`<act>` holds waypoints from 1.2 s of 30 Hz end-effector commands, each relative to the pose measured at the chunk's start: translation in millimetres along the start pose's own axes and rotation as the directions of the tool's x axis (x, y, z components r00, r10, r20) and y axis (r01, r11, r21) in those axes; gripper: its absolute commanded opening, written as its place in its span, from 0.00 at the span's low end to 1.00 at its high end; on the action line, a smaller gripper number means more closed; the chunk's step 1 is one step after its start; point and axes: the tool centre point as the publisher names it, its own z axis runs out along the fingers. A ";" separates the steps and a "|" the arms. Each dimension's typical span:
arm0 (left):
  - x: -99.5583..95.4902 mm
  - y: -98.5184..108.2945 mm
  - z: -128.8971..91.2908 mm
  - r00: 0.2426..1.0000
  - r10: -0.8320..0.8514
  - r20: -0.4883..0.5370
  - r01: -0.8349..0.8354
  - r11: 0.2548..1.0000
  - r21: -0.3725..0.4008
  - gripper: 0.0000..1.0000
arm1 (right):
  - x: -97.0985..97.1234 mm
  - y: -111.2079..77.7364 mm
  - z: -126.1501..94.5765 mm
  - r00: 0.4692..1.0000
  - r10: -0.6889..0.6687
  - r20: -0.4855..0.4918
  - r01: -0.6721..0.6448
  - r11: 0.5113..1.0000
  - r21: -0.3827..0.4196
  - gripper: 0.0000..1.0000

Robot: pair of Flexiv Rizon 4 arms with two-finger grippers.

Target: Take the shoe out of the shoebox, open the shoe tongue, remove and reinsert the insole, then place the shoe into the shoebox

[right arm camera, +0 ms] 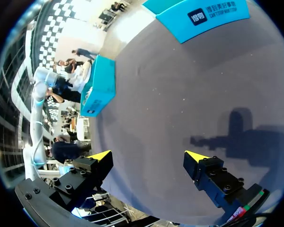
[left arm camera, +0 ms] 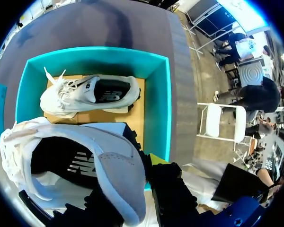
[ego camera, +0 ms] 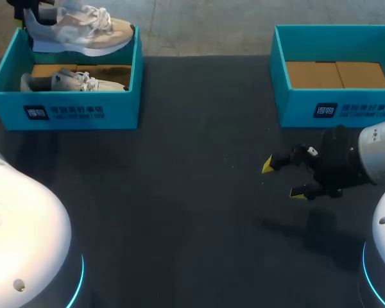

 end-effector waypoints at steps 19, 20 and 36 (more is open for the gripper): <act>-12.4 15.3 34.2 0.999 0.009 -0.036 -0.005 0.993 0.119 0.00 | 1.2 -1.7 -0.2 1.000 0.002 0.005 -0.002 1.000 -0.003 1.00; -13.7 15.1 37.0 0.999 0.012 -0.040 -0.007 0.992 0.124 0.00 | 1.2 -1.7 -0.2 1.000 0.002 0.005 -0.002 1.000 -0.003 1.00; 5.5 -2.0 4.8 0.999 0.002 0.043 -0.005 0.998 0.056 0.00 | 1.2 -1.7 -0.2 1.000 0.002 0.005 -0.002 1.000 -0.003 1.00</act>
